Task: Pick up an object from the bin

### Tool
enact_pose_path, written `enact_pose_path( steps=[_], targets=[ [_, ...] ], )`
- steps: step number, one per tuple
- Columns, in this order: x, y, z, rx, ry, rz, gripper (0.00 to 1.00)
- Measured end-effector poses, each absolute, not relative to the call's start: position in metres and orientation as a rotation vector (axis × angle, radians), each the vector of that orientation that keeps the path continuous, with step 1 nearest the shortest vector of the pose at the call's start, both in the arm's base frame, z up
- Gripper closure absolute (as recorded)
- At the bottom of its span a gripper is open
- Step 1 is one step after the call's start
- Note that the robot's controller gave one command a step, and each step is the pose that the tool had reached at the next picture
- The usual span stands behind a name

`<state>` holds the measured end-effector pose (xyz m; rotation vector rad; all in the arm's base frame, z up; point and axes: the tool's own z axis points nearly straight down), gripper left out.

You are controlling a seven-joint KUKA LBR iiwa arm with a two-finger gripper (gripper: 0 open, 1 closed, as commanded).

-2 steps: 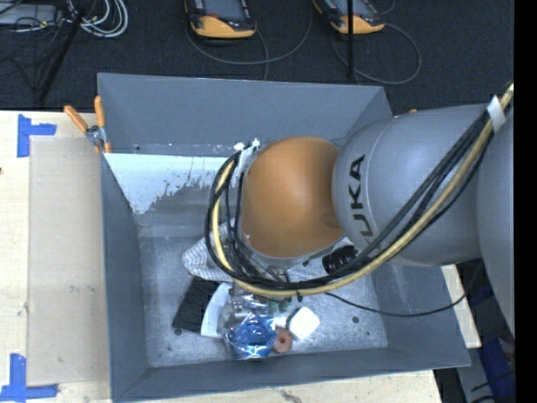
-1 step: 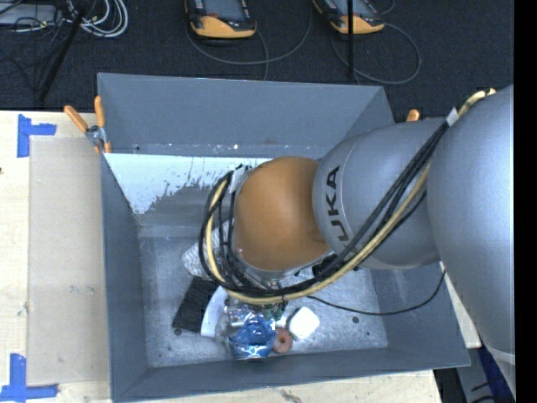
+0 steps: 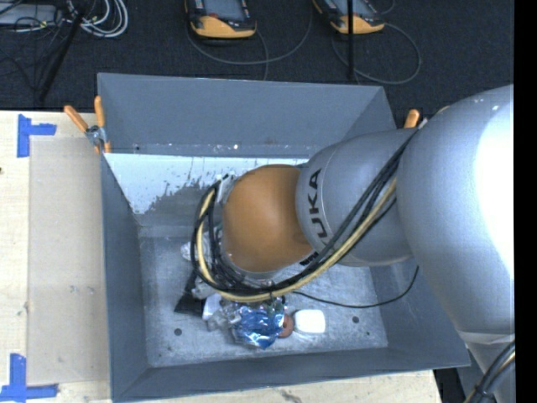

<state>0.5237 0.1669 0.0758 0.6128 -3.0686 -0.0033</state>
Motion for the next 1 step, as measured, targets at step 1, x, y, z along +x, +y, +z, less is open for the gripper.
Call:
enact_pose_path(
  steps=[1],
  targets=[
    [0.5237, 0.1669, 0.0758, 0.612, -3.069, -0.004, 1.00]
  ],
)
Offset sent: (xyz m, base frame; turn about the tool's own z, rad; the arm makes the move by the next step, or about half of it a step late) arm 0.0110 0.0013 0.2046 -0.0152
